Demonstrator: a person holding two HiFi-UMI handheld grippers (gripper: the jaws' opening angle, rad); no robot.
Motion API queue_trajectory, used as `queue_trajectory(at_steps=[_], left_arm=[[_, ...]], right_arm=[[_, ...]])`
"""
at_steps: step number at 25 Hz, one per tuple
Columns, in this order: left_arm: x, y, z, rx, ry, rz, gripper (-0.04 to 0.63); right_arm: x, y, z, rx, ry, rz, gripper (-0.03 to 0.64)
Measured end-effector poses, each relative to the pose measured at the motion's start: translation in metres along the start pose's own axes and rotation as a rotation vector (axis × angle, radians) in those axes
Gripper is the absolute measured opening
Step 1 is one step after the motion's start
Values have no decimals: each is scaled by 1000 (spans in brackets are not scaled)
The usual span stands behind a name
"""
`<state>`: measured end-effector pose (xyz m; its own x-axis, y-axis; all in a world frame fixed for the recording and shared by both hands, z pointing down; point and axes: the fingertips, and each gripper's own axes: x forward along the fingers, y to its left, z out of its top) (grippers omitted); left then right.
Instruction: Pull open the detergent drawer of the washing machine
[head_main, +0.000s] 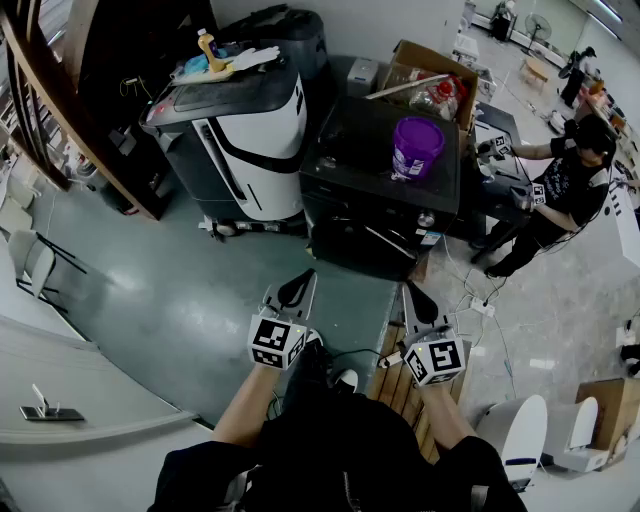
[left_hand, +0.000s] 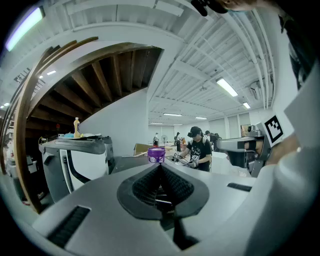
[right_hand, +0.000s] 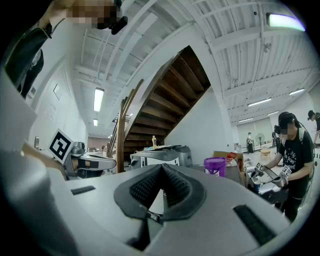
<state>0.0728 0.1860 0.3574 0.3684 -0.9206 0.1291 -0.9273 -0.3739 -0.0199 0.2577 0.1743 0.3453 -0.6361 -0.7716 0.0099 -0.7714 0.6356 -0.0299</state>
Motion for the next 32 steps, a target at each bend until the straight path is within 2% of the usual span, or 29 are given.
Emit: queue_trajectory(at_steps=[6, 17, 32], left_arm=[[1, 3, 1, 2, -3, -3, 20], [5, -2, 2, -23, -3, -8, 20], [29, 0, 0, -6, 9, -11, 20]], right_arm=[[3, -4, 0, 59, -24, -1, 6], [5, -9, 0, 60, -18, -5, 6], [17, -16, -5, 77, -6, 10, 6]])
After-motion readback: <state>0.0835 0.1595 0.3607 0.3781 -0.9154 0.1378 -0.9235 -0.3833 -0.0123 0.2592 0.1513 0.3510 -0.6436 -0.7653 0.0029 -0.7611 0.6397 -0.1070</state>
